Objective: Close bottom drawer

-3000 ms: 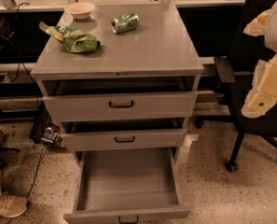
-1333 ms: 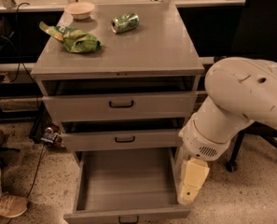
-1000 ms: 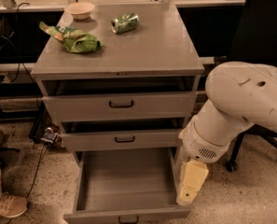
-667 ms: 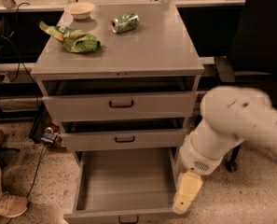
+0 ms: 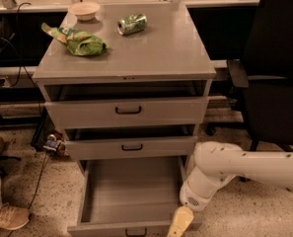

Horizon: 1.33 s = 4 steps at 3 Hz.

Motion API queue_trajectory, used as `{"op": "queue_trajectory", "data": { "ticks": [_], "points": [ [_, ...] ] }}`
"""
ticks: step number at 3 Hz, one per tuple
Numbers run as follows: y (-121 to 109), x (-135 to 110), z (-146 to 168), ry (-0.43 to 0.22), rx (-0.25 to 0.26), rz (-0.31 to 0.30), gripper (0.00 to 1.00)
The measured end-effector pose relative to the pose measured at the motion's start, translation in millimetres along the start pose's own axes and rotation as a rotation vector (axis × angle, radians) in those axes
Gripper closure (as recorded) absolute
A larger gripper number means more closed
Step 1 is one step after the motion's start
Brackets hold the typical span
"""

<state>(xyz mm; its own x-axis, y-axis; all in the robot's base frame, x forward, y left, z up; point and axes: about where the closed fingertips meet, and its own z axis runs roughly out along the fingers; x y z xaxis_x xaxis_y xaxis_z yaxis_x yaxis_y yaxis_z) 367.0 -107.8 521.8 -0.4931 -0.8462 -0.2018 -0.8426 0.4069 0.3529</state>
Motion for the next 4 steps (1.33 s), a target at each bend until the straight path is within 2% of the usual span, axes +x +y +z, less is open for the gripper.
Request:
{"op": "queue_trajectory", "data": {
  "ticks": [1, 2, 3, 4],
  "points": [
    [-18, 13, 66, -0.013, -0.062, 0.071, 0.0],
    [-27, 23, 117, -0.023, -0.111, 0.118, 0.15],
    [-22, 27, 129, -0.017, -0.137, 0.126, 0.39],
    [-21, 27, 129, -0.016, -0.138, 0.125, 0.64]
  ]
}}
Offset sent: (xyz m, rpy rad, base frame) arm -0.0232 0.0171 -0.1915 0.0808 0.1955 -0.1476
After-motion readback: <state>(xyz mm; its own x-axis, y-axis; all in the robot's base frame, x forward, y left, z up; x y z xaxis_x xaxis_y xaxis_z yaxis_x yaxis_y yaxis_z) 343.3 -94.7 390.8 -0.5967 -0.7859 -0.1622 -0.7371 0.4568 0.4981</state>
